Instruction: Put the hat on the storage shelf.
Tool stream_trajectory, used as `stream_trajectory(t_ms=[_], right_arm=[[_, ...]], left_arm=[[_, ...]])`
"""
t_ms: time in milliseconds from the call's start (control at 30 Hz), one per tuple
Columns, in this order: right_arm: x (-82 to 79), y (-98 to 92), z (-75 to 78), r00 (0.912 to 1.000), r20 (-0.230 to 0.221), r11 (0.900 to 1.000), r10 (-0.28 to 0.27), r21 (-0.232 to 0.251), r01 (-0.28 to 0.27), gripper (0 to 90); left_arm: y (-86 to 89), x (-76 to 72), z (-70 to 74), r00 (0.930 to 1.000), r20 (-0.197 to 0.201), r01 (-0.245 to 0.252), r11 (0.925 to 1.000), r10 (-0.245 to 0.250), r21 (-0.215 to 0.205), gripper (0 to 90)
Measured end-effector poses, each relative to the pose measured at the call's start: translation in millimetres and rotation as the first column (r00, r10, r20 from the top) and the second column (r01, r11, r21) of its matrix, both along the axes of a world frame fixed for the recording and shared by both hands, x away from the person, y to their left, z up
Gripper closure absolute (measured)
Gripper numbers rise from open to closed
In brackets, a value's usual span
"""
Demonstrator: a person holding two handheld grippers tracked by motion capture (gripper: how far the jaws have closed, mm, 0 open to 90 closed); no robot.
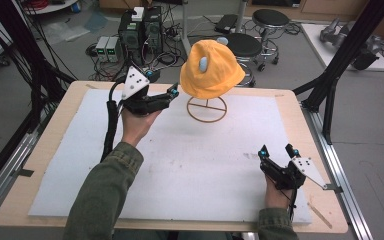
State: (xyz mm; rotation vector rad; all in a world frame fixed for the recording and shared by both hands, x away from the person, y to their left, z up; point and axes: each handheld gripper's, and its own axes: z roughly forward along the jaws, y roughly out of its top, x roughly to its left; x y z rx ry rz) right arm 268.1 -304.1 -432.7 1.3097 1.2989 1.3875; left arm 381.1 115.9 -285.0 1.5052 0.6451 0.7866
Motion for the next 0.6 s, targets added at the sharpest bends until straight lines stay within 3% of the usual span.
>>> stream_trajectory(t_ms=[300,600], right_arm=[[-0.6,-1.7,-1.4,1.0000,-0.005,1.000,-0.002,0.013,0.002,11.4],[-1.3,-1.1,-1.5,0.9999,-0.011,1.000,0.001,0.020,0.000,11.5]], left_arm=[[40.4,-20.1,-18.6,0.9988,-0.023,-0.043,0.9986,0.043,-0.031,30.3],[81.9,-39.0,-36.0,0.9931,-0.061,-0.103,0.9929,0.100,-0.059,28.9]])
